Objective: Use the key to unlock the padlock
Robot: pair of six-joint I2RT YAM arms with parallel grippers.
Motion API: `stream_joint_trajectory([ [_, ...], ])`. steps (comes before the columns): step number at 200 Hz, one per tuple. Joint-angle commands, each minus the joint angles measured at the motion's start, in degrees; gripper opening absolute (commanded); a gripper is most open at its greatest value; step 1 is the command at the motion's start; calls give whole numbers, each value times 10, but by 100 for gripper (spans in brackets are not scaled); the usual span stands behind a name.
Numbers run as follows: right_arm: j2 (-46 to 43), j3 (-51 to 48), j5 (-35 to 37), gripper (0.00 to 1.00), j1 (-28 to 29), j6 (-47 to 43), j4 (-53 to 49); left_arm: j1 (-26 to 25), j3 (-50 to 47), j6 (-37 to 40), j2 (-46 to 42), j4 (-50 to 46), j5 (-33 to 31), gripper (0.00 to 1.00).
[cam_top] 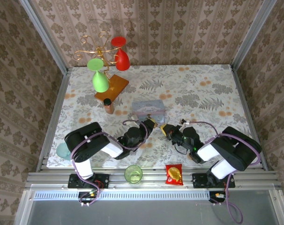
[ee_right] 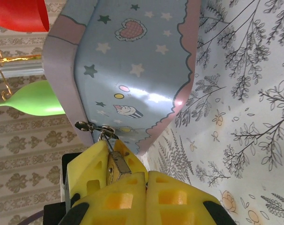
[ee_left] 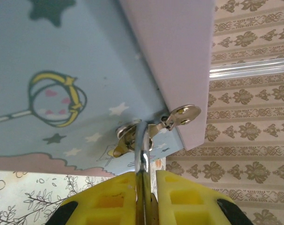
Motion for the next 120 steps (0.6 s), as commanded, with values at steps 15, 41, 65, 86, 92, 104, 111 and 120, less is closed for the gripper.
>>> stream_joint_trajectory([
  [15,-19,26,-3,0,40,0,24,-30,28,7,20,39,52,0],
  [41,16,40,-8,0,50,9,42,-31,32,4,26,39,57,0],
  [65,27,50,-5,0,63,-1,44,-30,27,8,23,38,52,0],
  [86,16,41,7,0,65,-6,43,-28,26,16,22,36,56,0],
  [92,12,37,11,0,64,-9,39,-29,26,14,24,36,57,0],
  [104,13,37,10,0,64,-10,40,-30,27,12,27,37,59,0],
  [111,15,42,6,0,64,-14,39,-29,28,13,29,37,60,0],
  [120,20,48,3,0,66,-14,41,-30,32,13,33,36,62,0],
])
